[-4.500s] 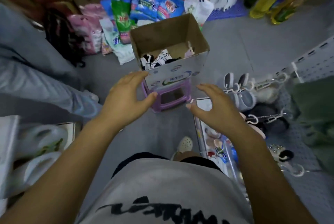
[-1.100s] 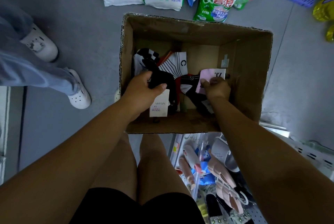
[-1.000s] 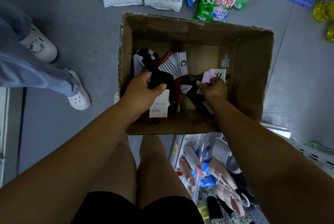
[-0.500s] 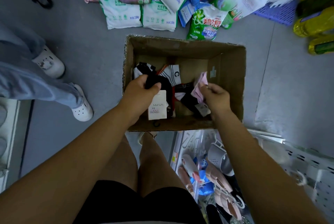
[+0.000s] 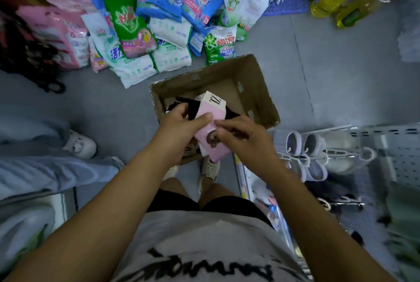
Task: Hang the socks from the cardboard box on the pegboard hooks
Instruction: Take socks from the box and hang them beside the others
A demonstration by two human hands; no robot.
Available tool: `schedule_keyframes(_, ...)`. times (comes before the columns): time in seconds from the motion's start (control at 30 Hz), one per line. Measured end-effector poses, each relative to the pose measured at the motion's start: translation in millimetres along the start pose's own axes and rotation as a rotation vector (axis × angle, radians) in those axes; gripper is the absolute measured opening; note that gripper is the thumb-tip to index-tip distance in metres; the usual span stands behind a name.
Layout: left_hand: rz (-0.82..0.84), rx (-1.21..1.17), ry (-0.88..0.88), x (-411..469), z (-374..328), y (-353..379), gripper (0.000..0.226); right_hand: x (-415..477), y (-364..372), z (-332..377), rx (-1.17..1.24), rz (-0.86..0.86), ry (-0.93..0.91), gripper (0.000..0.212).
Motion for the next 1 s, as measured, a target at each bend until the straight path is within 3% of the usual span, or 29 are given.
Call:
schedule_keyframes(0.1,0.083,0.074,0.037,-10,-14,-9,0.034,-25,2,-2,0.267,-0.294,0.2,0.019)
schedule_keyframes(0.17,0.188,0.148,0.074,-16,-23,-12,0.039,-38,8,-5,0.454,-0.408,0.386,0.033)
schedule_keyframes(0.23,0.304,0.235,0.106,-23,-29,-11,0.043,-48,15,-6,0.657,-0.409,0.504,0.05)
schedule_keyframes(0.3,0.399,0.339,0.107,-32,-31,-6,0.054,-57,17,-3,0.768,-0.423,0.501,0.056)
schedule_keyframes(0.37,0.486,0.443,0.106,-41,-30,3,0.063,-70,17,2,0.865,-0.505,0.459,0.044)
schedule_keyframes(0.5,0.655,0.587,0.082,-61,-23,23,0.047,-110,12,3,1.026,-0.791,0.403,0.012)
schedule_keyframes(0.6,0.755,0.633,0.058,-82,-16,44,0.041,-149,5,-5,1.136,-0.921,0.359,0.016)
schedule_keyframes(0.7,0.789,0.612,-0.028,-103,-1,67,0.052,-200,-1,-16,1.178,-1.05,0.325,0.019)
schedule_keyframes(0.87,0.881,0.726,-0.035,-139,36,105,0.05,-294,-6,-41,1.125,-1.345,0.34,0.016)
schedule_keyframes(1.0,1.024,0.817,-0.03,-186,78,133,0.058,-369,1,-56,1.04,-1.48,0.337,0.018)
Point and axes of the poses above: each hand's wrist, its own x-axis towards the middle knuckle, its own y-axis out of the palm, z = x × y, the point moved 3 cm from there along x, towards the middle knuckle, and after that the axes turned 4 degrees about -z, right-handed, at the moved point
